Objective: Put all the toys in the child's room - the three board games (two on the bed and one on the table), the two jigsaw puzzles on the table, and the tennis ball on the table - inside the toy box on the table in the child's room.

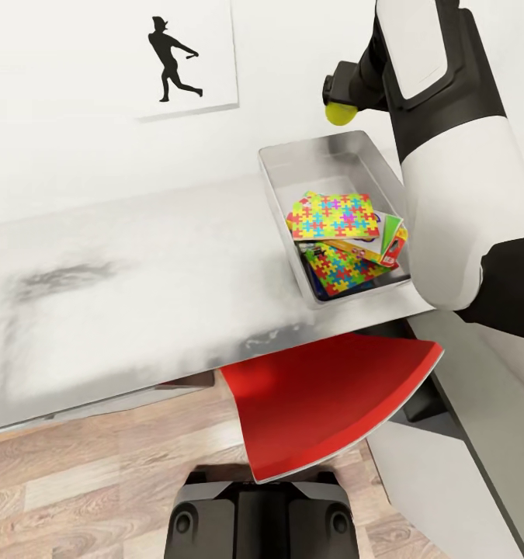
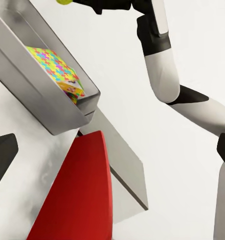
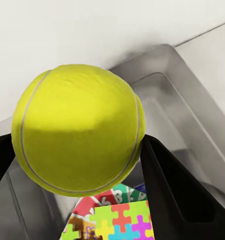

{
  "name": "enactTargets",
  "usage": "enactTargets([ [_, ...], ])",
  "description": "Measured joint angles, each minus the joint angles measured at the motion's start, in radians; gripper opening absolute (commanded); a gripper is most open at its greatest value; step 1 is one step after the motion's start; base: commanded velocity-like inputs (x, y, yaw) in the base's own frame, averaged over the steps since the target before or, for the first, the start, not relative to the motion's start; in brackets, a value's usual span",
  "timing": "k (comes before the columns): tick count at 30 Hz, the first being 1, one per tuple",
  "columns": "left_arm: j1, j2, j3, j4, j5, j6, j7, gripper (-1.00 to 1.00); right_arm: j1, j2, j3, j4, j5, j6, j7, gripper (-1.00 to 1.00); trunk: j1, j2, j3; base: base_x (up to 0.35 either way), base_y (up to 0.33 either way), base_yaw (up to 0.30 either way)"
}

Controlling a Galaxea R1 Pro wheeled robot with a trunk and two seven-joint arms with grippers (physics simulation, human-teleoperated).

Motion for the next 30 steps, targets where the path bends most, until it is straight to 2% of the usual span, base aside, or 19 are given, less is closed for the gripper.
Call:
enactTargets([
  [10, 0.000, 0.001, -0.001, 0.000, -0.001, 0.000, 0.000, 1.00, 0.001, 0.000, -0.001, 0.006, 0.001, 0.005, -0.001, -1.00, 0.000, 0.000, 0.000, 0.000, 0.000, 0.000],
  [16, 0.000, 0.004, -0.001, 0.000, 0.000, 0.000, 0.000, 1.00, 0.029, -0.003, -0.002, 0.000, 0.008, 0.011, -0.003, -1.00, 0.000, 0.000, 0.000, 0.000, 0.000, 0.000],
  [24, 0.000, 0.004, -0.001, 0.000, -0.001, 0.000, 0.000, 1.00, 0.037, -0.005, -0.003, -0.002, 0.007, 0.012, -0.004, -1.00, 0.000, 0.000, 0.000, 0.000, 0.000, 0.000],
  [30, 0.000, 0.002, -0.002, 0.000, -0.002, 0.000, 0.000, 1.00, 0.050, -0.009, -0.008, 0.007, -0.005, 0.020, -0.041, -1.00, 0.000, 0.000, 0.000, 0.000, 0.000, 0.000],
])
